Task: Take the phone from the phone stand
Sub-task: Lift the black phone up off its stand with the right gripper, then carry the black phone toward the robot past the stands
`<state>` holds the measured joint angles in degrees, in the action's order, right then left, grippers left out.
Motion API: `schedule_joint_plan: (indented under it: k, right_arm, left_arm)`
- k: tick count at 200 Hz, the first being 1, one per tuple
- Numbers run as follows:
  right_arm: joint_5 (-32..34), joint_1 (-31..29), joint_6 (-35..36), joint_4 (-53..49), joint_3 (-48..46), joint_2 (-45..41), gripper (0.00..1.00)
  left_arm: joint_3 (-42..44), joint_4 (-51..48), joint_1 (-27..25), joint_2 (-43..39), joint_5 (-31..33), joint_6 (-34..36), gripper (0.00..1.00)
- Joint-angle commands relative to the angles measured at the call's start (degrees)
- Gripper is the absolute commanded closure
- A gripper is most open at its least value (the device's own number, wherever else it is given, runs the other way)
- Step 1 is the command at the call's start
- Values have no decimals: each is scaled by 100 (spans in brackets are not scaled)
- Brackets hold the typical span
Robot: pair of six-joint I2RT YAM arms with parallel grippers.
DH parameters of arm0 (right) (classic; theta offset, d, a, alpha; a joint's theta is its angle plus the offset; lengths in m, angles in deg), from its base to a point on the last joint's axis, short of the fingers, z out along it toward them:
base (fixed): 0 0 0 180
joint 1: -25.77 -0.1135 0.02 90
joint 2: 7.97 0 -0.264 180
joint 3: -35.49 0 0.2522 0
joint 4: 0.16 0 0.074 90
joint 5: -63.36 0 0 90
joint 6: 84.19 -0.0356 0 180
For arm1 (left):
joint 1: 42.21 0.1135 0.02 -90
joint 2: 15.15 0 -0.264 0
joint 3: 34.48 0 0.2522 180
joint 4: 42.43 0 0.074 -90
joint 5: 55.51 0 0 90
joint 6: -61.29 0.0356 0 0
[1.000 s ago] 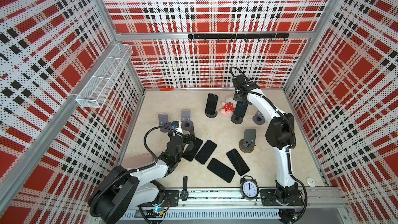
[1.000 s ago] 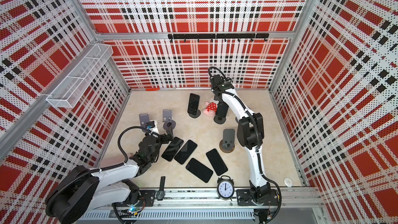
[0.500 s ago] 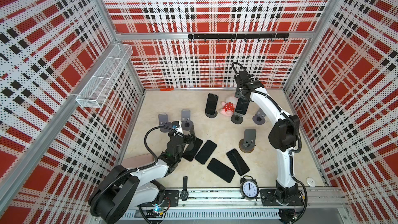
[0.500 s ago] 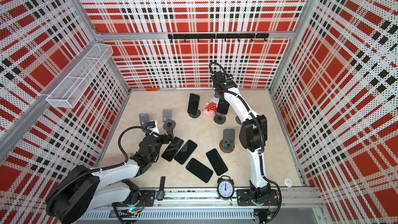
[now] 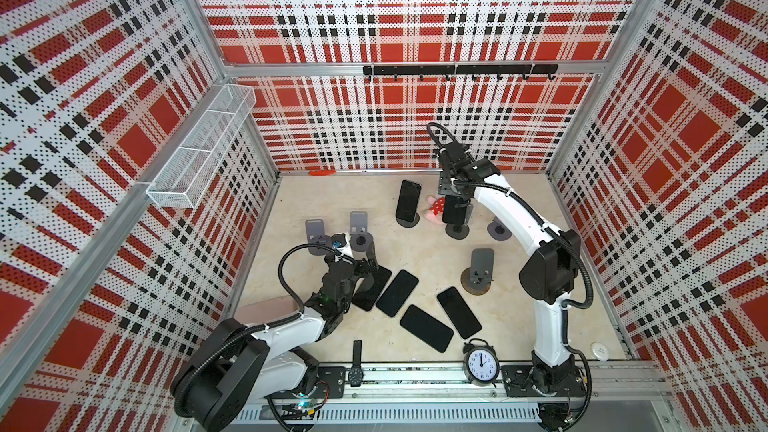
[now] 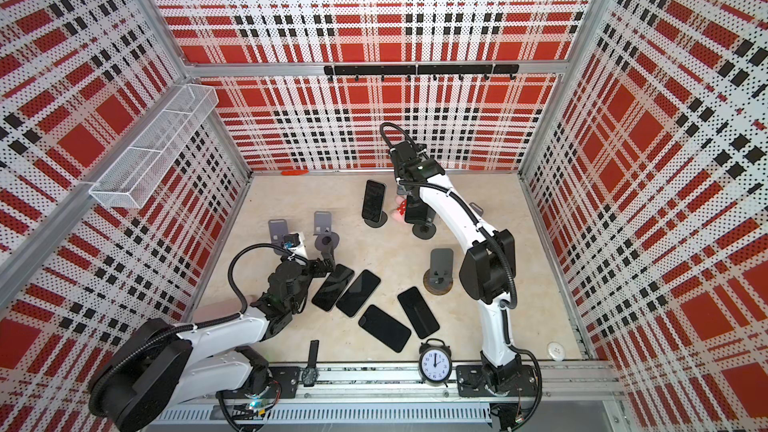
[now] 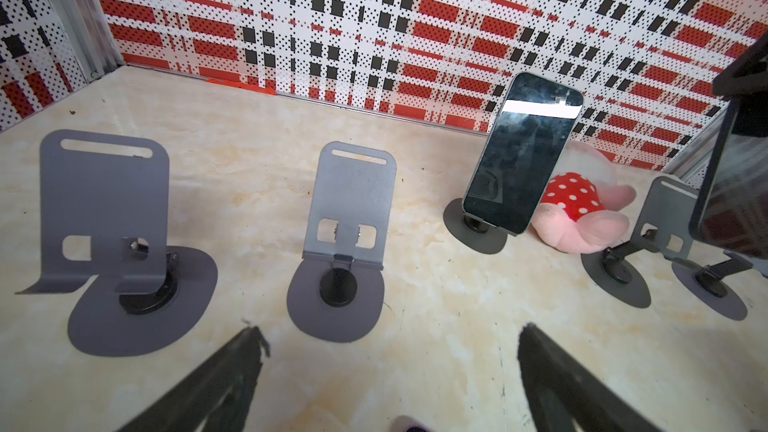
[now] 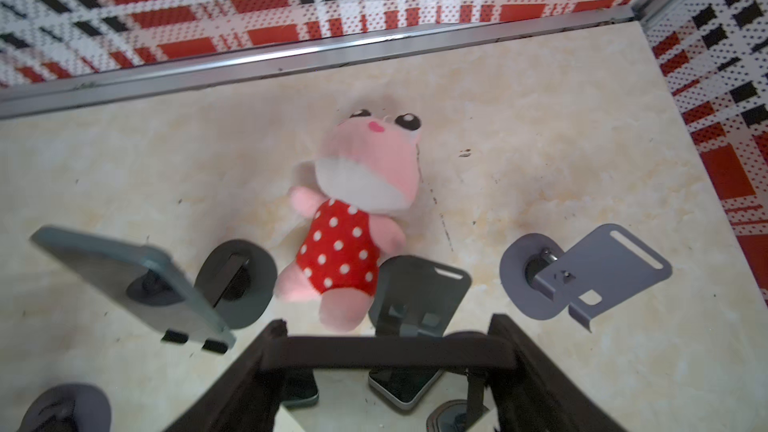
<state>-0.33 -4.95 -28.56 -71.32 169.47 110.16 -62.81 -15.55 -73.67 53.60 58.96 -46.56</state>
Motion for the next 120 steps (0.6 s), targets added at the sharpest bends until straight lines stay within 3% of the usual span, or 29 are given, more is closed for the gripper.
schedule_joint_plan:
  k: [1,65,120]
  right_arm:
    - [-207,-223,221,-124,-266,-343,25]
    - [-1008,-544,439,355,-2071,-1189,25]
    - [-1408,-815,604,476,-2534,-1216,26]
  left_arm:
    - [-160,-17,53,7,2,-11,2]
    - [-143,-32,70,32,230,28,2]
    - [-142,-64,96,-12,329,86,2]
